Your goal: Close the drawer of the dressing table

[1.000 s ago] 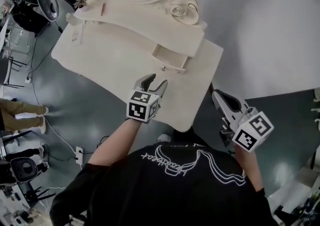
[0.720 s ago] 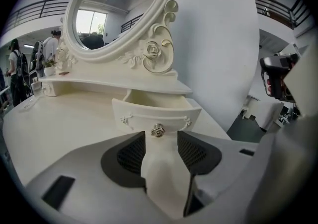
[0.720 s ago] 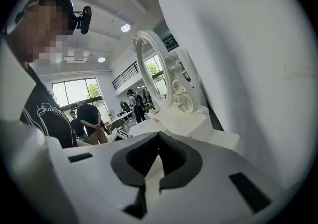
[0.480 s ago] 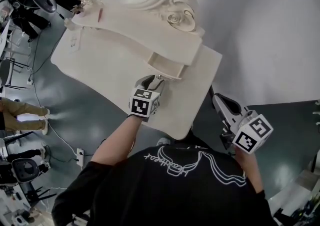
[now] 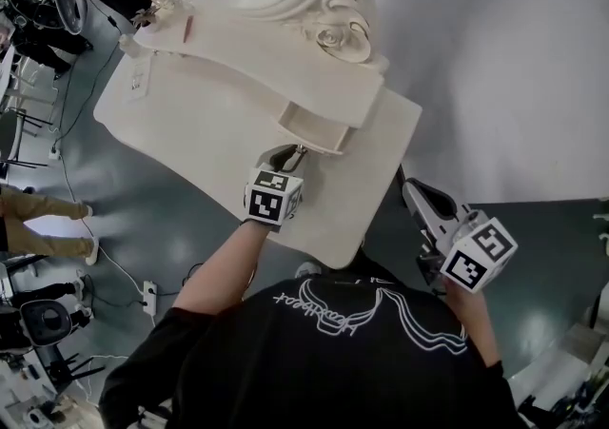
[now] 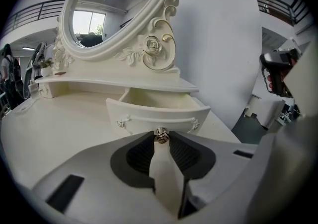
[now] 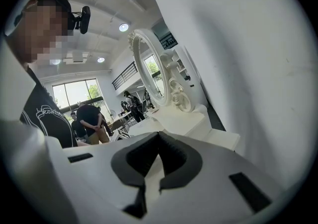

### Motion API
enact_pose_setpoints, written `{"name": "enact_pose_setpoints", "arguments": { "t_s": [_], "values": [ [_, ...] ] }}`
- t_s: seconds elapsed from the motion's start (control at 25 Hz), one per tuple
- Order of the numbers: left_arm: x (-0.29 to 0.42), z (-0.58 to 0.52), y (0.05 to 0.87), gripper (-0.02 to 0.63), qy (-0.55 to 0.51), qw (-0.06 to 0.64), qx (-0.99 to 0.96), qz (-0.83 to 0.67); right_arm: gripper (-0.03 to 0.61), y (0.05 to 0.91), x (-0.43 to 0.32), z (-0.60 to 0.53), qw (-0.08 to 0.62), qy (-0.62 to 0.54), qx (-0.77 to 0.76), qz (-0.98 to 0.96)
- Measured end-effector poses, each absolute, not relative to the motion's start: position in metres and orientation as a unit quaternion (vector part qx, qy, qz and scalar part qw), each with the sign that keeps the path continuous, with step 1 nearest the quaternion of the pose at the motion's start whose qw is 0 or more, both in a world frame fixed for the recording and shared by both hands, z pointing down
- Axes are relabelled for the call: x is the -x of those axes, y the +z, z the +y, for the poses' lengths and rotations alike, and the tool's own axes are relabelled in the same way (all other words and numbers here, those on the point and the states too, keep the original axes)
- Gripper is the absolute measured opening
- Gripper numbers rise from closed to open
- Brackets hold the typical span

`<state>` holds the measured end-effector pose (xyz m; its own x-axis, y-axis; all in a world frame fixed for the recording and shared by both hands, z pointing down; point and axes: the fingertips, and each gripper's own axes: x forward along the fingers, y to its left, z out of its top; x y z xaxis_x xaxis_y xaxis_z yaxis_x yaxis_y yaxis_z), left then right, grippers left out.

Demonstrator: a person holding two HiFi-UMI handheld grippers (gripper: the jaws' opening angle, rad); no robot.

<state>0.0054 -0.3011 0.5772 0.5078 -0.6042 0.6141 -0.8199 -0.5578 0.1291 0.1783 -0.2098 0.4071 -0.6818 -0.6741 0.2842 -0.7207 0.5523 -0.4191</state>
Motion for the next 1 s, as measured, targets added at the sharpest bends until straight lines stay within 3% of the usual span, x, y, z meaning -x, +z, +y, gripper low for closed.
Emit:
{"name": "enact_pose_setpoints", "arguments": {
  "t_s": [1.0],
  "values": [
    [-0.015,-0.315,0.57,0.095,0.246,0.215,-0.849,-0.415,0.003,0.422,-0.185,-0.216,0.042,0.279,-0.41,-0.867]
  ]
}}
